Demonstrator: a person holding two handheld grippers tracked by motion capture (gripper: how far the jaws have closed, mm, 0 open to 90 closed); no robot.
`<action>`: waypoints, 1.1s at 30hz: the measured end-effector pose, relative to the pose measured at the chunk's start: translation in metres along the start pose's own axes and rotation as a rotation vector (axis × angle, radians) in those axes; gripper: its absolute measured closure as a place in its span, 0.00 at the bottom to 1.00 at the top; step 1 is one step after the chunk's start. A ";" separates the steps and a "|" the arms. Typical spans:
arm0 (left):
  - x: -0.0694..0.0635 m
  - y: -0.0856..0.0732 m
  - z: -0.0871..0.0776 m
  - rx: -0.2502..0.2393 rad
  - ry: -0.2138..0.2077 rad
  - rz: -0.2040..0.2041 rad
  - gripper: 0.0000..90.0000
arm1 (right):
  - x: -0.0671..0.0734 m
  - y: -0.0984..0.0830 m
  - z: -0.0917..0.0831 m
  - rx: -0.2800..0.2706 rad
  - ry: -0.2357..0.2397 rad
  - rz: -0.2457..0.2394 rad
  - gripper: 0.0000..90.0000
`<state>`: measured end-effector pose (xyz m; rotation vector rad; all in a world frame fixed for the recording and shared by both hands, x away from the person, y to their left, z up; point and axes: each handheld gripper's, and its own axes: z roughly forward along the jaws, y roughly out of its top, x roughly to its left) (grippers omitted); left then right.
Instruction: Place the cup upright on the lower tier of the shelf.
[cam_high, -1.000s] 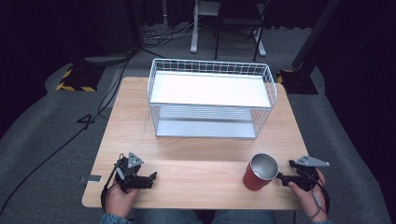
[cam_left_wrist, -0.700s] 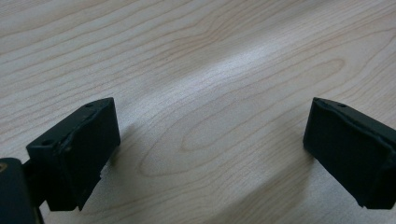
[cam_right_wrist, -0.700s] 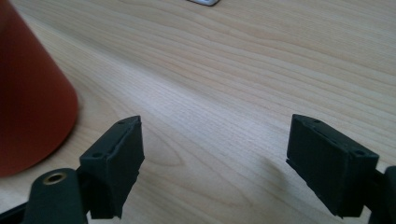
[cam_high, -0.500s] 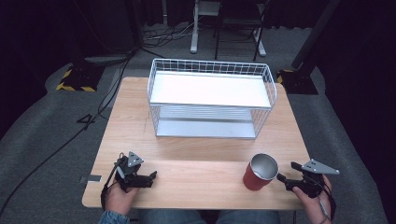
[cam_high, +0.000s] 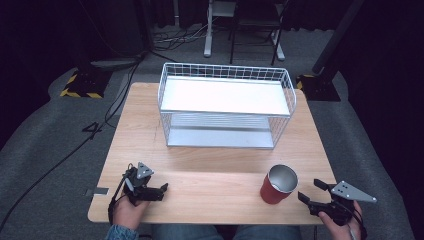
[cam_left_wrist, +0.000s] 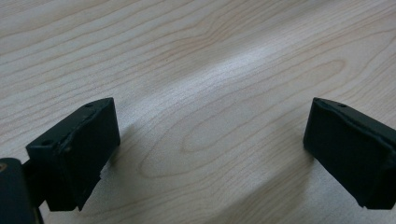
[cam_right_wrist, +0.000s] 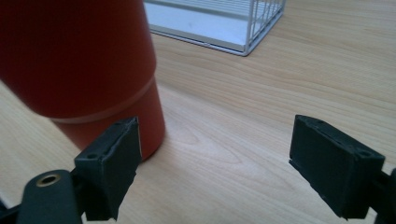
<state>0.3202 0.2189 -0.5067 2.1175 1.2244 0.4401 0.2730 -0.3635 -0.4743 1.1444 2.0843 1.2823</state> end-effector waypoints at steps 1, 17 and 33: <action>0.000 0.000 0.000 -0.001 0.001 0.002 0.04 | 0.002 -0.001 -0.001 -0.006 0.003 0.004 0.19; -0.001 0.002 0.002 0.001 0.005 -0.002 0.03 | 0.034 -0.005 -0.008 -0.056 0.108 -0.048 0.18; -0.001 0.002 0.002 0.001 0.005 -0.002 0.03 | 0.053 -0.001 0.028 -0.054 0.158 -0.093 0.18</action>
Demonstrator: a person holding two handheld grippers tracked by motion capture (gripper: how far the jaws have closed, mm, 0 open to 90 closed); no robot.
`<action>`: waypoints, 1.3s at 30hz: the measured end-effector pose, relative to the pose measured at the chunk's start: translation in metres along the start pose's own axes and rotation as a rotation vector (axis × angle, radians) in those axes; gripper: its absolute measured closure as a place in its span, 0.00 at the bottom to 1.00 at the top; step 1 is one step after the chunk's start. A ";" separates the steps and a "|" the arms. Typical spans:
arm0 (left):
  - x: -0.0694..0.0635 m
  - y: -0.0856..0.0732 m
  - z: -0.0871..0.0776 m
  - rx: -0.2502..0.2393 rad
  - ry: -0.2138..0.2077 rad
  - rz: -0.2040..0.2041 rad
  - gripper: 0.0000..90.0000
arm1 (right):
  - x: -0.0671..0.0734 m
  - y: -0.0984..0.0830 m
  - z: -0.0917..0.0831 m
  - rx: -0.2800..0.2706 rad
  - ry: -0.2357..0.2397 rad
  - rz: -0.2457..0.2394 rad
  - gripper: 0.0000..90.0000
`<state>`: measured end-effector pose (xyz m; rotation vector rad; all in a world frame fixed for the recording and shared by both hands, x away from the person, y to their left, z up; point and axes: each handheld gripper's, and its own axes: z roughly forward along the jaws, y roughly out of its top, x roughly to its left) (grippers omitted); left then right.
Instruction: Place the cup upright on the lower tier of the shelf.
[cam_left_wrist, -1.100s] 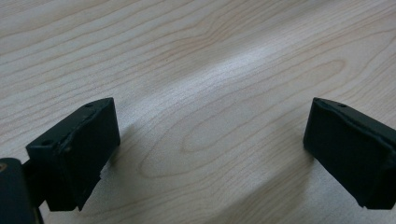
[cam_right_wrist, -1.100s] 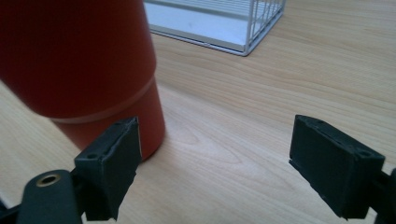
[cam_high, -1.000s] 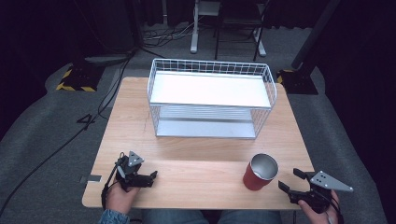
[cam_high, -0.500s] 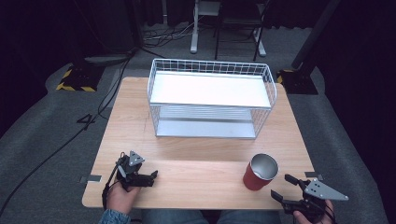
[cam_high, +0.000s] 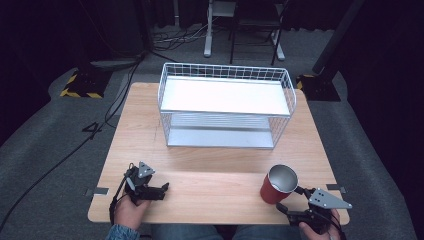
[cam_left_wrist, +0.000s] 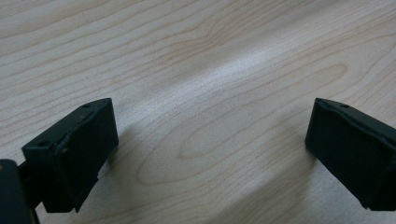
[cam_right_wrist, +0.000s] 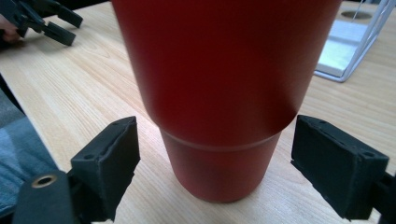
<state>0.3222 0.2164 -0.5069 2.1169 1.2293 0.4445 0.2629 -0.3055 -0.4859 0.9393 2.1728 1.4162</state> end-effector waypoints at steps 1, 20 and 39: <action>0.000 0.000 0.000 0.000 0.000 0.000 0.03 | 0.000 0.000 0.002 0.004 -0.002 0.006 0.18; 0.000 0.000 0.000 0.000 0.000 0.000 0.03 | 0.000 0.004 0.035 0.033 -0.021 0.034 0.14; 0.000 0.000 0.000 -0.001 0.000 0.000 0.03 | -0.001 0.004 0.042 0.059 -0.015 0.039 0.17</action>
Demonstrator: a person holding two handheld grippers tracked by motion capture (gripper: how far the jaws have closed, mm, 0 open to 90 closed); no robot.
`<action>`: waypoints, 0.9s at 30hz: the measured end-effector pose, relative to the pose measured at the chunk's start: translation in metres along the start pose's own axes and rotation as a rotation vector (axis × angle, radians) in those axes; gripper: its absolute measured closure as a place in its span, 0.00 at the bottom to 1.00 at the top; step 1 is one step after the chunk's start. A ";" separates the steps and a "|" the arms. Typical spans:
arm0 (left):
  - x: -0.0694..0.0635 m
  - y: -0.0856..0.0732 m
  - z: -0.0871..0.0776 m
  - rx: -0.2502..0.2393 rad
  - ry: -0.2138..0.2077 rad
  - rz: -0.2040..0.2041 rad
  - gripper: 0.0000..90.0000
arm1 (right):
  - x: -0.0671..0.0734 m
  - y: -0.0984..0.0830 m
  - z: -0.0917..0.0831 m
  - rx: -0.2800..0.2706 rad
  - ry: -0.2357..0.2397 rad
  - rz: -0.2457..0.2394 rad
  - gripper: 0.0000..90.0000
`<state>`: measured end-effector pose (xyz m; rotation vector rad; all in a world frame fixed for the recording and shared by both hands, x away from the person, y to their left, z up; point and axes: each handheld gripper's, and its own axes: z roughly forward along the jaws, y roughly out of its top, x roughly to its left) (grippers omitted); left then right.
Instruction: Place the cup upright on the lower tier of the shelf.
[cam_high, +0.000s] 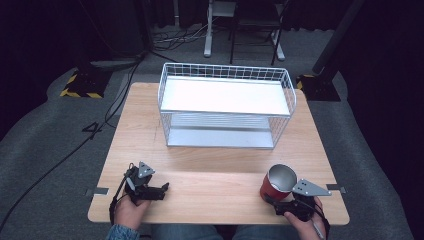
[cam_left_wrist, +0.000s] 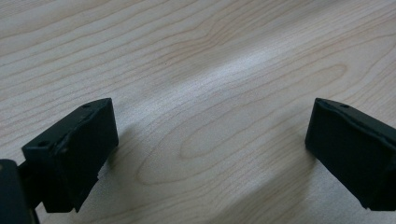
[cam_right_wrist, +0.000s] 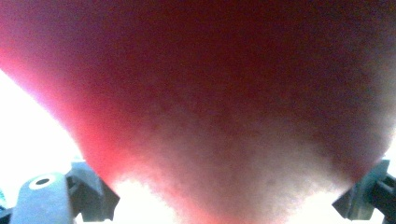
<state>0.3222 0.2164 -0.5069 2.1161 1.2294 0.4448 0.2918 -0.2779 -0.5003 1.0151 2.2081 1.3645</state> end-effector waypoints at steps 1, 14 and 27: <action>0.000 0.000 0.000 0.000 0.000 0.001 0.03 | 0.000 0.000 0.000 -0.001 -0.003 -0.002 0.17; 0.000 0.000 0.000 0.000 0.000 0.000 0.03 | 0.000 -0.001 -0.002 -0.015 -0.002 -0.015 0.18; 0.000 0.000 0.000 0.000 0.000 0.000 0.03 | 0.003 0.009 -0.006 -0.036 0.003 -0.040 0.18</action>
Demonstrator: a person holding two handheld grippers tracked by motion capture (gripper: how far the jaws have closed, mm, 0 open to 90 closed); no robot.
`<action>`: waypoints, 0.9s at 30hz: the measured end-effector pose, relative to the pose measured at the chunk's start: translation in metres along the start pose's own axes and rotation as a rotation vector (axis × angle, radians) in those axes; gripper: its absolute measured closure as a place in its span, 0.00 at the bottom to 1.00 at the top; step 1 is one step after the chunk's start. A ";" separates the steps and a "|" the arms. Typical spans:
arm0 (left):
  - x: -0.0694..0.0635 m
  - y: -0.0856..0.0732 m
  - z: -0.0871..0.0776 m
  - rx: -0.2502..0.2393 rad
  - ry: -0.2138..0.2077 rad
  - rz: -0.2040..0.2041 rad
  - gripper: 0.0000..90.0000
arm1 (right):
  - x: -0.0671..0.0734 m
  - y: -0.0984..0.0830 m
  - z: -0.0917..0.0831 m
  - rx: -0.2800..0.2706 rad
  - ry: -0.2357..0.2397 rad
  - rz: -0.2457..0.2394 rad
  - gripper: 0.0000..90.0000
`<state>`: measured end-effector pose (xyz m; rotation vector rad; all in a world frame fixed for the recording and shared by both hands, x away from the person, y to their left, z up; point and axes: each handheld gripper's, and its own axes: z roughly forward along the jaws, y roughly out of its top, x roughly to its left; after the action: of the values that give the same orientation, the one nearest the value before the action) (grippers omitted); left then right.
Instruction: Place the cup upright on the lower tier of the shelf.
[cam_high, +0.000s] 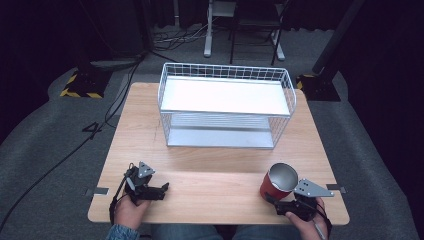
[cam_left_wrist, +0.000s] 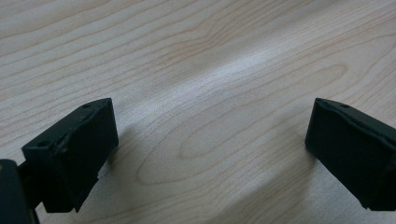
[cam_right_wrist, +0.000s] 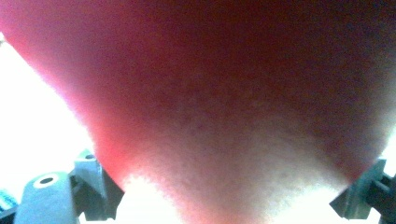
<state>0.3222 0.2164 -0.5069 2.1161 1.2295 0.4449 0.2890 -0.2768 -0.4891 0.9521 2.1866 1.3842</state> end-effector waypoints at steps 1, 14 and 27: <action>0.000 0.000 0.000 0.000 0.000 0.000 0.03 | 0.000 0.001 0.000 -0.003 0.000 -0.003 0.18; 0.000 0.000 0.000 0.000 0.000 0.000 0.03 | -0.002 0.027 0.009 -0.009 0.023 -0.008 0.18; 0.000 0.000 0.000 0.003 0.004 -0.004 0.03 | -0.010 0.064 0.028 -0.028 0.058 -0.034 0.18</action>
<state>0.3217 0.2163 -0.5066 2.1161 1.2372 0.4463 0.3349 -0.2483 -0.4447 0.8712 2.2088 1.4402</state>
